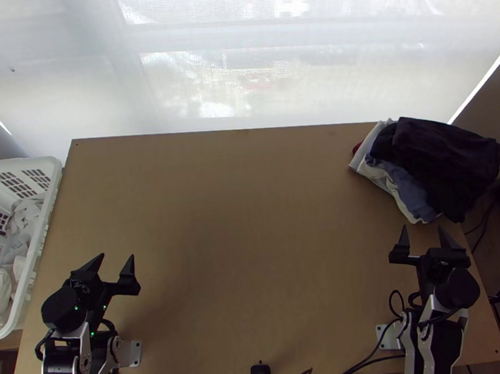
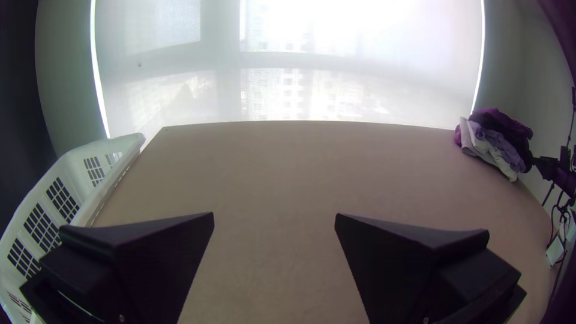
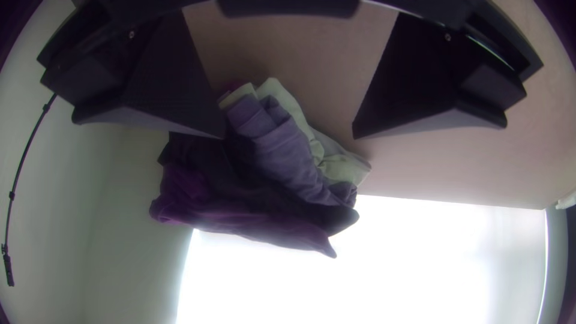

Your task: Fold the t-shirt

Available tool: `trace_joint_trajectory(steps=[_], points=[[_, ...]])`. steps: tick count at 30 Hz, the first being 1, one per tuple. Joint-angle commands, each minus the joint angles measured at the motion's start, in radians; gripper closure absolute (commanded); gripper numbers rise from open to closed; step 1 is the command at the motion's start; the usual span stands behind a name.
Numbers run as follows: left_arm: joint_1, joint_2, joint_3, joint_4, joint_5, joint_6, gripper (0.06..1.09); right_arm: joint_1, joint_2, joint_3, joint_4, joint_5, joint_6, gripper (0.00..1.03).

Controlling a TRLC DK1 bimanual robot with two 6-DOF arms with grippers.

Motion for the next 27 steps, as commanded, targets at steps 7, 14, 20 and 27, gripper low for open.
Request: trace_joint_trajectory(steps=[7,14,20,27], points=[[0.0,0.0,0.0,0.0,0.001,0.0,0.1,0.0,0.0,0.001,0.0,0.0,0.0,0.04],[0.0,0.0,0.0,0.0,0.001,0.0,0.1,0.103,-0.001,-0.001,0.008,-0.003,0.17,0.04],[0.0,0.0,0.0,0.0,-0.001,0.0,0.1,0.18,0.0,-0.001,0.009,-0.003,0.178,0.04],[0.0,0.0,0.002,0.0,-0.001,0.0,0.1,0.296,-0.003,0.002,0.103,0.119,0.071,0.04]])
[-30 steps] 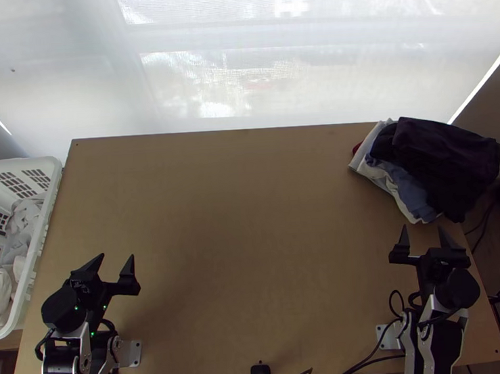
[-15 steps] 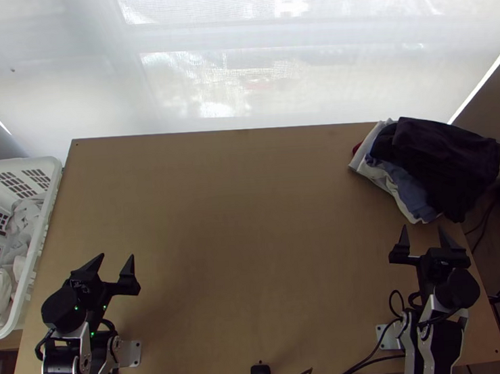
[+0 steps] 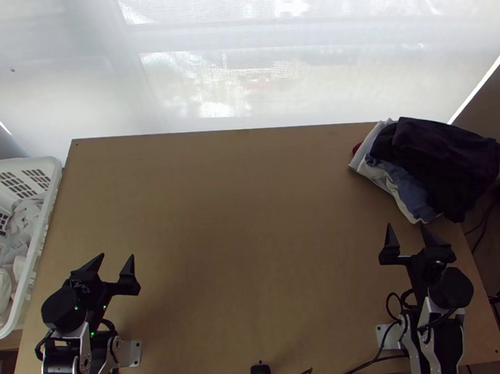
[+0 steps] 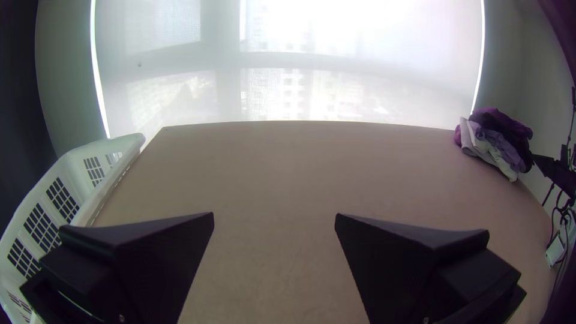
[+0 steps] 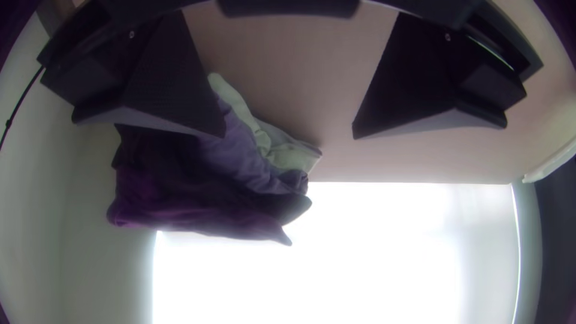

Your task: Fold the t-shirt

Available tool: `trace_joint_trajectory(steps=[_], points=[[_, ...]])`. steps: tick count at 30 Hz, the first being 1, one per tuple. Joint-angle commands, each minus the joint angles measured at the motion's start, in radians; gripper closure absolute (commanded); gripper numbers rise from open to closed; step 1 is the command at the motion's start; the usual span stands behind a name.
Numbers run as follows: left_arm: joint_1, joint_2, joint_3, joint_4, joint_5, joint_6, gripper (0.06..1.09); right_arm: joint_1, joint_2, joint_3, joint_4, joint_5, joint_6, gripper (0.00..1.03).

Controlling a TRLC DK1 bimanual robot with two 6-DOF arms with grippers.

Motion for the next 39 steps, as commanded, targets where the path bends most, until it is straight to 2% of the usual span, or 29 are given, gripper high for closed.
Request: trace_joint_trajectory(steps=[1,3,4,7,11,14,16,21,25,29,32,36,39], points=[[0.0,0.001,0.0,0.0,0.001,0.0,0.1,0.162,-0.003,0.004,0.114,0.169,-0.104,0.04],[0.0,0.001,0.0,0.0,-0.001,0.0,0.1,0.197,-0.003,0.01,0.131,0.264,-0.184,0.04],[0.0,0.001,0.0,0.0,-0.001,0.0,0.1,0.194,-0.004,0.018,0.171,0.278,-0.182,0.04],[0.0,0.001,0.0,0.0,0.001,0.0,0.1,0.188,0.004,0.089,0.21,0.276,-0.204,0.04],[0.0,0.001,0.0,0.0,0.001,0.0,0.1,0.238,0.125,0.242,0.124,0.299,-0.205,0.05],[0.0,0.001,0.0,0.0,0.001,0.0,0.1,0.238,0.255,0.397,0.011,0.339,-0.201,0.05],[0.0,0.001,0.0,0.0,-0.001,0.0,0.1,0.245,0.329,0.509,-0.112,0.377,-0.167,0.05],[-0.001,0.001,0.0,0.0,0.001,0.0,0.1,0.255,0.478,0.785,-0.498,0.442,0.025,0.05],[0.0,0.001,0.0,0.0,0.001,0.0,0.1,0.249,0.557,0.964,-0.771,0.468,0.121,0.05],[-0.055,0.001,0.003,0.003,0.004,-0.056,0.1,0.222,0.564,1.075,-0.968,0.469,0.135,0.05],[-0.136,-0.004,0.018,0.003,0.013,-0.047,0.1,0.229,0.594,1.112,-1.095,0.46,0.12,0.05],[-0.161,0.002,0.002,0.005,-0.01,0.005,0.1,0.203,0.593,1.092,-1.118,0.407,0.103,0.05],[-0.152,0.002,0.002,0.002,-0.113,0.062,0.1,0.192,0.596,1.067,-1.117,0.388,0.1,0.05]])
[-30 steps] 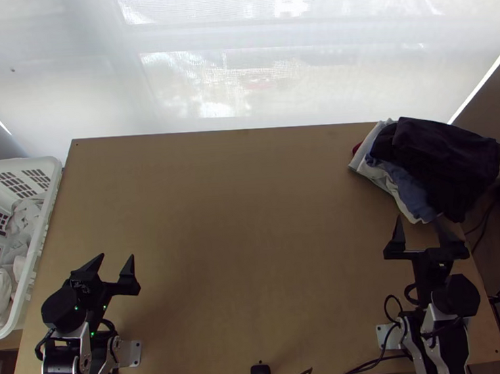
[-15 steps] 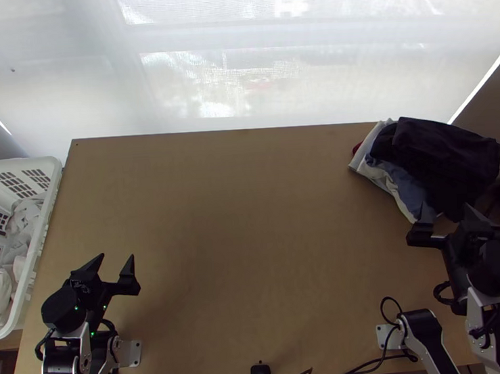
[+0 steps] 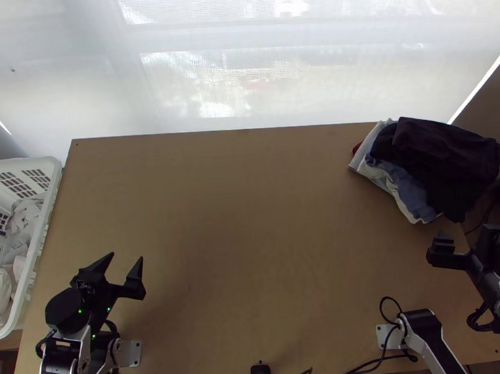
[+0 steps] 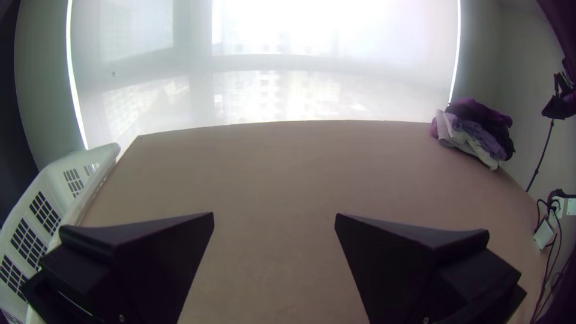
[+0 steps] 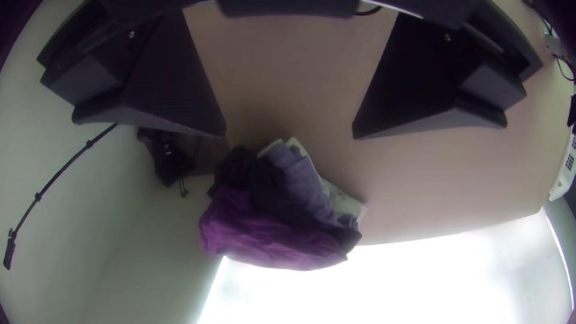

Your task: Fold the t-shirt

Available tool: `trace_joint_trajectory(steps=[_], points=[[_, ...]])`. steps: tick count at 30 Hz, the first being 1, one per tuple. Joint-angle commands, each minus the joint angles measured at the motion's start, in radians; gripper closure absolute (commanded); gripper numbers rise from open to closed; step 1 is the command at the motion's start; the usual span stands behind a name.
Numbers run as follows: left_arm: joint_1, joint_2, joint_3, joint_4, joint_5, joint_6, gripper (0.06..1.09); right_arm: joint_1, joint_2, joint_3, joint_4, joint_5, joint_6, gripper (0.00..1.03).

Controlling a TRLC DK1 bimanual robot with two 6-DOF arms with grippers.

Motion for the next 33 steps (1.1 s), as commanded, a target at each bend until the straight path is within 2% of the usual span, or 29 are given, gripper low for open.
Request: trace_joint_trajectory(steps=[1,3,5,9,16,21,23,24,28,33], points=[[-0.004,0.004,-0.004,0.002,-0.113,0.069,0.1,-0.026,0.025,0.005,-0.09,-0.041,-0.006,0.05],[0.076,0.047,0.022,0.005,-0.11,0.07,0.1,-0.024,0.019,-0.047,-0.089,-0.04,-0.023,0.05],[0.111,0.208,0.099,0.014,-0.11,0.024,0.1,-0.026,0.009,-0.112,-0.081,-0.04,-0.042,0.05],[0.169,0.607,0.376,-0.031,-0.13,-0.065,0.1,-0.02,0.009,-0.176,-0.047,-0.041,-0.058,0.05],[0.468,1.032,0.764,-0.046,-0.126,-0.154,0.1,-0.004,0.065,-0.167,-0.024,-0.041,-0.118,0.05],[0.643,1.322,1.021,-0.216,-0.127,-0.114,0.1,-0.009,0.071,-0.171,-0.017,-0.041,-0.118,0.05],[0.706,1.443,1.139,-0.318,-0.126,-0.022,0.1,-0.012,0.071,-0.173,-0.017,-0.04,-0.121,0.05],[0.743,1.498,1.182,-0.334,-0.127,-0.02,0.1,-0.014,0.071,-0.173,-0.017,-0.04,-0.126,0.05],[0.862,1.655,1.289,-0.31,-0.147,-0.006,0.1,-0.021,0.071,-0.165,-0.021,-0.04,-0.129,0.05],[1.01,1.808,1.375,-0.196,-0.147,0.047,0.11,-0.035,0.071,-0.167,-0.029,-0.04,-0.131,0.05]])
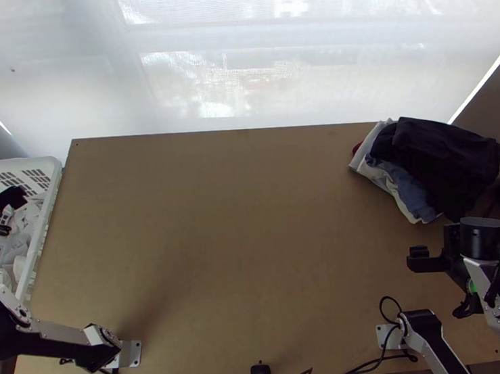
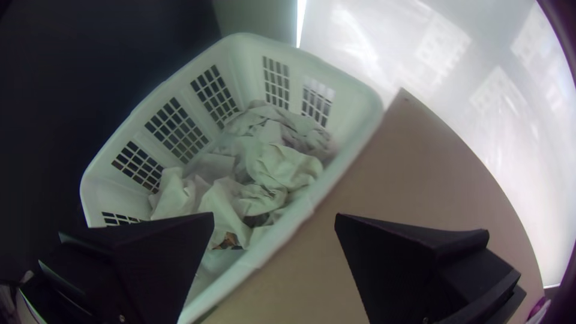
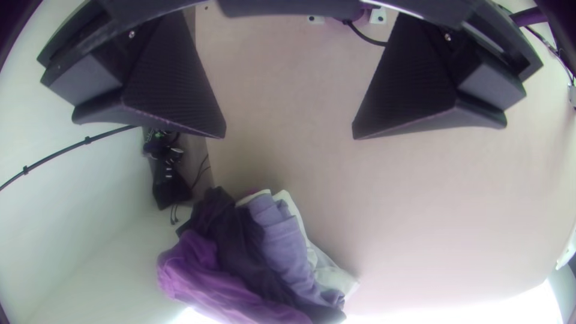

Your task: Fold the t-shirt

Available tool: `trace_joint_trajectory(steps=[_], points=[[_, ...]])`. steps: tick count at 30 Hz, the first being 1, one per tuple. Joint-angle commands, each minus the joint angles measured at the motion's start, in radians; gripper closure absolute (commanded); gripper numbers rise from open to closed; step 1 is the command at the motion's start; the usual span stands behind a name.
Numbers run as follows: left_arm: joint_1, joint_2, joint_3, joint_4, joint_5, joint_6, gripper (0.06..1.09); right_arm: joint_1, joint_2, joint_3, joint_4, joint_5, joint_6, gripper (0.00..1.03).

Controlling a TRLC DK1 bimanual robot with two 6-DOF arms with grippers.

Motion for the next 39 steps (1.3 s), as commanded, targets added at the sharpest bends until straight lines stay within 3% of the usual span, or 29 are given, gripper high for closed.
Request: trace_joint_trajectory(steps=[1,10,22,39], points=[[0.22,0.279,0.19,0.081,-0.008,0.063,0.11,-0.017,0.003,-0.002,-0.012,0.001,-0.007,0.05],[0.357,0.567,0.271,0.121,-0.02,0.129,0.11,-0.051,0.003,-0.008,-0.024,0.001,-0.011,0.05],[0.395,0.846,0.302,0.315,-0.138,0.175,0.11,-0.059,-0.014,-0.008,-0.102,0.003,-0.039,0.05],[0.383,0.984,0.406,0.358,-0.17,0.164,0.15,-0.082,-0.011,0.017,-0.167,-0.002,-0.04,0.05]])
